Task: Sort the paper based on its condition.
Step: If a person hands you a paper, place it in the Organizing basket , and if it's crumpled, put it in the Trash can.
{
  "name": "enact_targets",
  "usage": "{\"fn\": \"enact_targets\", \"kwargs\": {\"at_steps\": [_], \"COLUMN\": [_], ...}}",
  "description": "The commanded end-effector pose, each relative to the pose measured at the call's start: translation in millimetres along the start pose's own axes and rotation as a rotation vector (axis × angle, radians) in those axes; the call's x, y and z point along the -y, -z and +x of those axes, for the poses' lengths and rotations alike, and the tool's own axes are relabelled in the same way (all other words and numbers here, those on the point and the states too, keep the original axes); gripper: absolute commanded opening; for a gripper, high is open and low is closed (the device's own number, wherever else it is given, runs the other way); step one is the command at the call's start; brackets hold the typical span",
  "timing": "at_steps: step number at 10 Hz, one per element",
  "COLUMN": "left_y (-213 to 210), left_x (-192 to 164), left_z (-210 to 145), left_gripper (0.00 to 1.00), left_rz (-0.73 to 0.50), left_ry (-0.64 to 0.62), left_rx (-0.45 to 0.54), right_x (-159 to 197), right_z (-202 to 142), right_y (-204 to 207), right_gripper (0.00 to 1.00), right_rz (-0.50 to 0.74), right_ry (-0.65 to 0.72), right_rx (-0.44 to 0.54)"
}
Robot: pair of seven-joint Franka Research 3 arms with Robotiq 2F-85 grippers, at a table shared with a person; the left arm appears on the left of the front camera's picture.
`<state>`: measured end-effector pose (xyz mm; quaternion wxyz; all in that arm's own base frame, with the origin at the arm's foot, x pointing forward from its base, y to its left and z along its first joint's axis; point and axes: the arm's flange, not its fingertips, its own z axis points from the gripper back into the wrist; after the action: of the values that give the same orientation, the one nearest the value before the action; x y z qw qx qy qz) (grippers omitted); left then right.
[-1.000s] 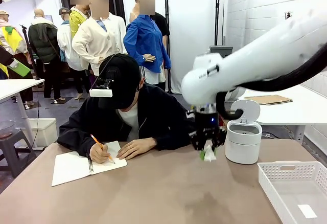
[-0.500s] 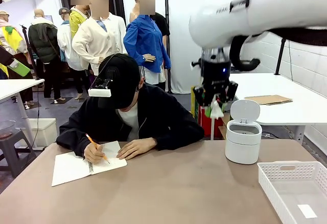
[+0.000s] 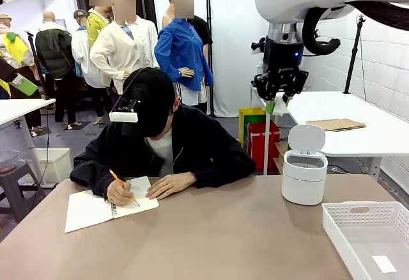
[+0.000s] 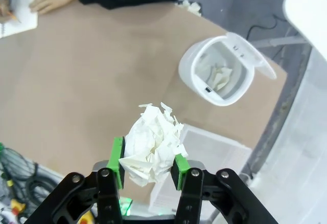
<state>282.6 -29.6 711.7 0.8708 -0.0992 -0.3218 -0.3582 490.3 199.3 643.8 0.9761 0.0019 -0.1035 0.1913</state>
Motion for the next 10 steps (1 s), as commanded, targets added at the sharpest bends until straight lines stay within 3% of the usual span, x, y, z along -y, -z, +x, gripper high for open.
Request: {"fn": "enact_targets", "kwargs": {"at_steps": [1, 4, 10], "left_y": [-0.5, -0.5, -0.5], "left_x": [-0.8, -0.8, -0.8], "left_z": [-0.5, -0.5, -0.5], "left_gripper": [1.0, 1.0, 1.0], "left_rz": [0.007, 0.007, 0.007], "left_ry": [-0.003, -0.003, -0.003], "left_rx": [-0.003, -0.003, -0.003], "right_x": [24.9, 69.0, 103.4], "right_z": [22.6, 40.2, 37.4], "right_y": [16.1, 55.0, 119.4], "right_gripper": [0.42, 0.42, 0.42], "right_rz": [-0.046, -0.083, -0.164], "right_ry": [0.012, 0.069, 0.134], "right_rx": [-0.007, -0.028, -0.047]}}
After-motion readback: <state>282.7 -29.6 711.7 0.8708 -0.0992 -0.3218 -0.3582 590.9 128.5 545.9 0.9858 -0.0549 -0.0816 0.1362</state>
